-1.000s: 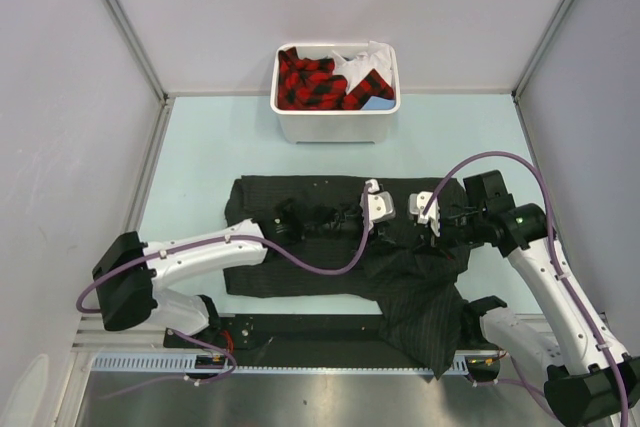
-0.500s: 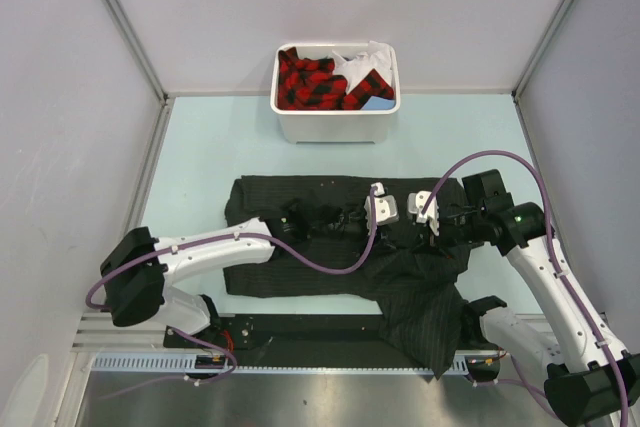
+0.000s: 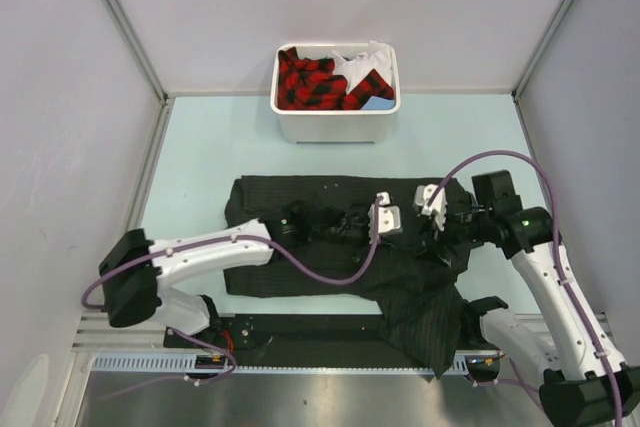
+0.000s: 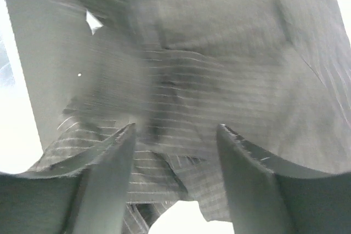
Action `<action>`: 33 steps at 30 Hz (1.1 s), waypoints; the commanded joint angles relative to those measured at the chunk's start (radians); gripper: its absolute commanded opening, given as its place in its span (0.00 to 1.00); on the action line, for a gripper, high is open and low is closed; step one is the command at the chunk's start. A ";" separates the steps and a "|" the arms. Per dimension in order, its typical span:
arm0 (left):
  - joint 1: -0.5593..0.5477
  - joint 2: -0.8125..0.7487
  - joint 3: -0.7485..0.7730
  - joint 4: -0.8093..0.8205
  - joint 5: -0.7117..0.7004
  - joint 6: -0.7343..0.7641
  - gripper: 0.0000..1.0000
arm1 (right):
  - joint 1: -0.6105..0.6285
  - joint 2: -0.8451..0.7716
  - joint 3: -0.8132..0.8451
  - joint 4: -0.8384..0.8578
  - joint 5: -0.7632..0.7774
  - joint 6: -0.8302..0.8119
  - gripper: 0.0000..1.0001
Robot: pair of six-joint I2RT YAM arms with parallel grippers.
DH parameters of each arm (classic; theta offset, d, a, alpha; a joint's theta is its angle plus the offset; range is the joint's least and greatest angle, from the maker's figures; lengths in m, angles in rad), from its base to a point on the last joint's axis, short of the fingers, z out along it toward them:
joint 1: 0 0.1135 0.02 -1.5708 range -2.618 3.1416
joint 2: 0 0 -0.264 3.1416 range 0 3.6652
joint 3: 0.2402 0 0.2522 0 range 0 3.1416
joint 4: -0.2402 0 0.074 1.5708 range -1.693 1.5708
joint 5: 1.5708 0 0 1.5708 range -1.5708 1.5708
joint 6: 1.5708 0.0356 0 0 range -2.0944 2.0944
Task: Fold and stack the long sleeve shirts
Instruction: Fold the shirt
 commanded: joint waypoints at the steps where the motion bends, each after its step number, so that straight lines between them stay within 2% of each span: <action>1: -0.050 -0.160 0.065 -0.049 0.119 0.065 0.00 | -0.159 -0.036 0.006 0.029 -0.034 0.075 0.71; 3: -0.059 -0.179 0.091 -0.084 0.136 0.084 0.00 | -0.260 0.008 0.022 0.072 -0.074 0.136 0.78; 8: -0.021 -0.154 0.170 -0.120 0.095 0.018 0.00 | -0.366 0.211 0.089 0.147 -0.077 0.233 0.77; 11: 0.063 -0.119 0.254 -0.098 0.045 -0.118 0.00 | -0.375 0.392 0.137 0.196 -0.073 0.311 0.71; 12: 0.088 -0.093 0.269 -0.092 0.037 -0.154 0.00 | -0.377 0.447 0.166 0.220 -0.073 0.330 0.66; 16: 0.252 -0.053 0.294 -0.058 -0.008 -0.362 0.00 | -0.380 0.715 0.265 0.247 -0.053 0.431 0.53; 18: 0.340 -0.056 0.248 -0.046 -0.005 -0.454 0.00 | -0.380 0.777 0.310 0.245 -0.050 0.446 0.52; 23: 0.464 -0.108 0.070 -0.028 -0.047 -0.507 0.00 | -0.371 0.921 0.359 0.239 -0.014 0.456 0.51; 29: 0.605 -0.130 -0.114 0.014 -0.069 -0.567 0.00 | -0.329 0.967 0.378 0.207 0.041 0.422 0.43; 33: 0.721 -0.148 -0.235 0.061 -0.061 -0.574 0.00 | -0.317 0.960 0.368 0.193 0.073 0.410 0.42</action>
